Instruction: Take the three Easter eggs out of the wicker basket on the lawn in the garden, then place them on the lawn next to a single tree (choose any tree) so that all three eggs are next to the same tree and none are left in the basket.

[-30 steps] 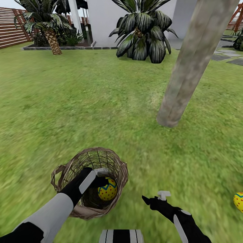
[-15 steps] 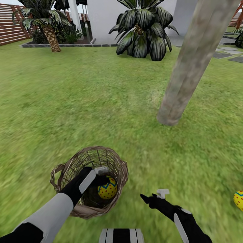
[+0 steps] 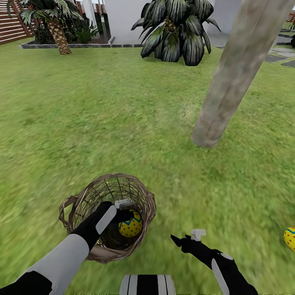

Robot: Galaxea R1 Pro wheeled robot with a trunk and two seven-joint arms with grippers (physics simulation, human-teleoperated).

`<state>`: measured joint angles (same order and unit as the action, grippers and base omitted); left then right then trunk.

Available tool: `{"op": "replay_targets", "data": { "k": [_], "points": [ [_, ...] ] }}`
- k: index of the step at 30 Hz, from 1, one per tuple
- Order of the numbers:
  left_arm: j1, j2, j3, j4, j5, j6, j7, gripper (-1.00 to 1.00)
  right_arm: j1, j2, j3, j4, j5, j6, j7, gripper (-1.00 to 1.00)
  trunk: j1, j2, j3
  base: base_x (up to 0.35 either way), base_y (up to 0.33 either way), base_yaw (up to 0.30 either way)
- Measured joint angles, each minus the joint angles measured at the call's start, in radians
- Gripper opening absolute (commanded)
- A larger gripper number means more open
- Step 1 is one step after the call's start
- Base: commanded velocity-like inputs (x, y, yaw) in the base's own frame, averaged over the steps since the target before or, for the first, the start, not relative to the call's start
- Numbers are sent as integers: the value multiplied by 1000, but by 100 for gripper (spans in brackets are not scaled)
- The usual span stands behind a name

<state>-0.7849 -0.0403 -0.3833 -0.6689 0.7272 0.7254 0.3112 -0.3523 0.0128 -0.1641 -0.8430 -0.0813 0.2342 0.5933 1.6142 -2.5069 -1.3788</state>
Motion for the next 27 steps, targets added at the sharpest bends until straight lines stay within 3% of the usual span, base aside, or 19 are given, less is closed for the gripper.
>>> {"op": "replay_targets", "data": {
  "k": [9,16,24,27],
  "points": [
    [0,0,0,0,0,-42,0,100,0,0,-3,0,1,0,0,100,1,-1,-8,0,0,0],
    [1,0,0,-1,0,-61,0,100,1,0,-4,0,1,0,0,100,4,-2,-35,0,0,0],
    [1,1,1,-2,0,-79,1,100,1,0,-4,0,1,0,0,100,4,-2,-35,0,0,0],
    [2,1,2,-2,0,-80,1,100,1,0,-4,0,1,0,0,100,5,-3,-46,0,0,0]
  ]
}}
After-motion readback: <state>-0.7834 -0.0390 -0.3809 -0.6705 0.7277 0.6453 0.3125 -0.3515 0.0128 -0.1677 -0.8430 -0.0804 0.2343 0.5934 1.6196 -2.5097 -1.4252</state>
